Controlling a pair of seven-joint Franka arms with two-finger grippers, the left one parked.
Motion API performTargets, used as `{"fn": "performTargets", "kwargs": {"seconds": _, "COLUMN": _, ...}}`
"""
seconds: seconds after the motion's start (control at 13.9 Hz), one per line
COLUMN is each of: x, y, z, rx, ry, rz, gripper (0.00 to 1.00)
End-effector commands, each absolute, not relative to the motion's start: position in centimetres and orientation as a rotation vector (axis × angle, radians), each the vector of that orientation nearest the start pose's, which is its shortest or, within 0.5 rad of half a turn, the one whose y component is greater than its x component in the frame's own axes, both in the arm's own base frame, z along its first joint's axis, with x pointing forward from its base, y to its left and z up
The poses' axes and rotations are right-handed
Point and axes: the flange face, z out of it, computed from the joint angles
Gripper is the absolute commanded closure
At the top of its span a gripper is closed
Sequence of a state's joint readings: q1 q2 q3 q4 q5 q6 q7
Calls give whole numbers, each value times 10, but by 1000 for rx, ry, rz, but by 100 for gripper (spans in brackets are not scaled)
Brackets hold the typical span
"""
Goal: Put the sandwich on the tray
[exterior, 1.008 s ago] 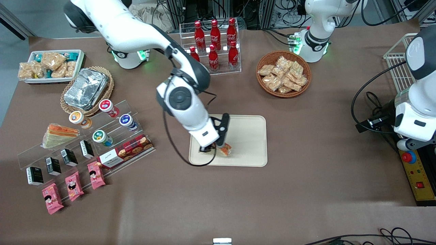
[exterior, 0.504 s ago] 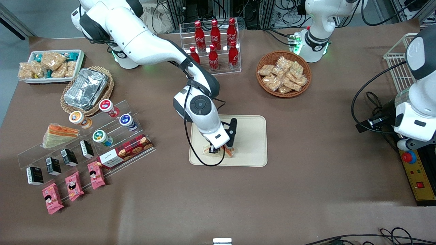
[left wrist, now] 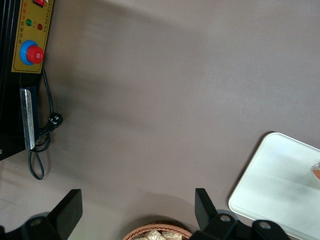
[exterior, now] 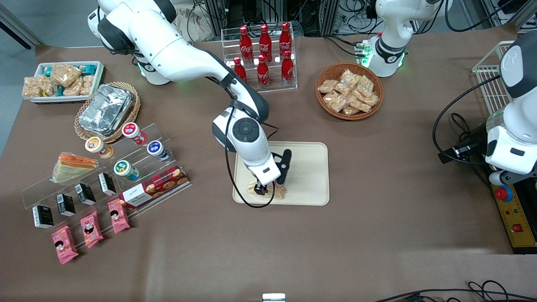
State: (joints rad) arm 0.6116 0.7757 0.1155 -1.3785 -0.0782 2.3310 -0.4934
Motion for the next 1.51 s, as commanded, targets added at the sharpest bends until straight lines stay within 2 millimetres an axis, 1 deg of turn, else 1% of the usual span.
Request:
{"fn": "performTargets", "kwargs": {"seconds": 0.0, "x": 582, "y": 483, "z": 305, "rx": -2577, "ry": -1602, "rz": -335, "gripper": 1}}
{"fn": "performTargets", "kwargs": {"seconds": 0.07, "x": 590, "y": 472, "z": 325, "rx": -2590, "ry": -1556, "rz": -359, "gripper": 1}}
{"fn": "performTargets", "kwargs": {"seconds": 0.14, "x": 604, "y": 451, "z": 346, "rx": -2607, "ry": -1468, "rz": -377, "gripper": 1}}
{"fn": "performTargets", "kwargs": {"seconds": 0.22, "x": 611, "y": 434, "z": 363, "rx": -2624, "ry": -1385, "rz": -358, "gripper": 1}}
{"fn": "performTargets", "kwargs": {"seconds": 0.29, "x": 612, "y": 426, "z": 377, "rx": -2652, "ry": -1321, "rz": -323, "gripper": 1}}
{"fn": "performTargets", "kwargs": {"seconds": 0.43, "x": 626, "y": 384, "z": 411, "rx": -2760, "ry": -1092, "rz": -285, "gripper": 1}}
{"fn": "performTargets", "kwargs": {"seconds": 0.58, "x": 629, "y": 348, "z": 440, "rx": -2837, "ry": -929, "rz": -199, "gripper": 1}}
{"fn": "performTargets", "kwargs": {"seconds": 0.72, "x": 634, "y": 301, "z": 473, "rx": -2904, "ry": -779, "rz": -140, "gripper": 1}}
{"fn": "performTargets", "kwargs": {"seconds": 0.86, "x": 640, "y": 253, "z": 498, "rx": -2934, "ry": -665, "rz": -117, "gripper": 1}}
{"fn": "performTargets", "kwargs": {"seconds": 0.94, "x": 638, "y": 233, "z": 509, "rx": -2953, "ry": -625, "rz": -74, "gripper": 1}}
{"fn": "performTargets", "kwargs": {"seconds": 1.08, "x": 631, "y": 176, "z": 543, "rx": -3014, "ry": -490, "rz": -20, "gripper": 1}}
{"fn": "performTargets", "kwargs": {"seconds": 1.15, "x": 627, "y": 153, "z": 557, "rx": -3035, "ry": -440, "rz": -8, "gripper": 1}}
{"fn": "performTargets", "kwargs": {"seconds": 1.3, "x": 620, "y": 117, "z": 568, "rx": -3067, "ry": -392, "rz": 63, "gripper": 1}}
{"fn": "performTargets", "kwargs": {"seconds": 1.44, "x": 615, "y": 85, "z": 583, "rx": -3085, "ry": -359, "rz": 52, "gripper": 1}}
